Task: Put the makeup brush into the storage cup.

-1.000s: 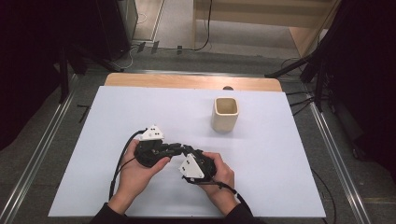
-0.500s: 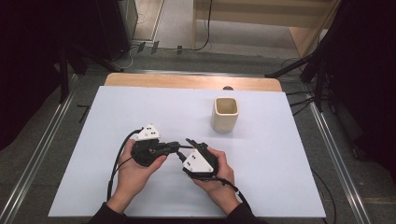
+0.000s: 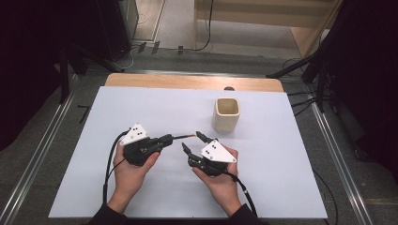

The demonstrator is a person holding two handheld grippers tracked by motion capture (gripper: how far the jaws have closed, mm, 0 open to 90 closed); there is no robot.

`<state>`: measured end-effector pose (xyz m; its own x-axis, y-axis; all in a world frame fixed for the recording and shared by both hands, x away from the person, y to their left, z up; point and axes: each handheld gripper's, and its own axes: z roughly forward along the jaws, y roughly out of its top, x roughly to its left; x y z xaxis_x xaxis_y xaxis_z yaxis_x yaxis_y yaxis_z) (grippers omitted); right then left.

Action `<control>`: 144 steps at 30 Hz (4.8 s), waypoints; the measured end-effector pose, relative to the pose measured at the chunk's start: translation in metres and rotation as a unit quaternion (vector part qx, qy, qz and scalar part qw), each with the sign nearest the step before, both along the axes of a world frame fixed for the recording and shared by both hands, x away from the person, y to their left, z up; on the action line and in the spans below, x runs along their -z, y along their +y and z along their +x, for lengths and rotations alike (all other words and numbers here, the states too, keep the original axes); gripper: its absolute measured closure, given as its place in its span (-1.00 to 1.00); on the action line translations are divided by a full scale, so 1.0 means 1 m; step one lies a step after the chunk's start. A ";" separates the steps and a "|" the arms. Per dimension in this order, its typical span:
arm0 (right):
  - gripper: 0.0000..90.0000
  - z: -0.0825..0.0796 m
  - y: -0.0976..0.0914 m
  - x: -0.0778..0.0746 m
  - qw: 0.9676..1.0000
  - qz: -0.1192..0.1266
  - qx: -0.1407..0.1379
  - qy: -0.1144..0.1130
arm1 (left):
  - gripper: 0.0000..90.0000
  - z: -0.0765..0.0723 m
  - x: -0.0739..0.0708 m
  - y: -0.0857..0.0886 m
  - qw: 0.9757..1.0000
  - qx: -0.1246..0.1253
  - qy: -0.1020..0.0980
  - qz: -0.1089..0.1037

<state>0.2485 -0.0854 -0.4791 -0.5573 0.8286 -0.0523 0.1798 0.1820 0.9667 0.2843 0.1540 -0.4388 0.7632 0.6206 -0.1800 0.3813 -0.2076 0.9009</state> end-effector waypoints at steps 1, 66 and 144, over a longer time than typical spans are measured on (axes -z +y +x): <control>-0.16 0.000 -0.001 0.000 1.000 0.012 0.005 0.006 | 0.90 0.000 0.000 0.000 1.000 -0.003 -0.005 -0.002; -0.03 0.007 -0.028 0.012 0.847 0.457 0.035 0.268 | 0.90 -0.024 0.026 -0.025 0.989 0.043 -0.107 -0.095; 0.86 0.009 -0.053 -0.016 0.968 0.227 0.048 0.092 | -1.00 -0.025 0.031 0.091 0.996 -0.061 -0.064 -0.023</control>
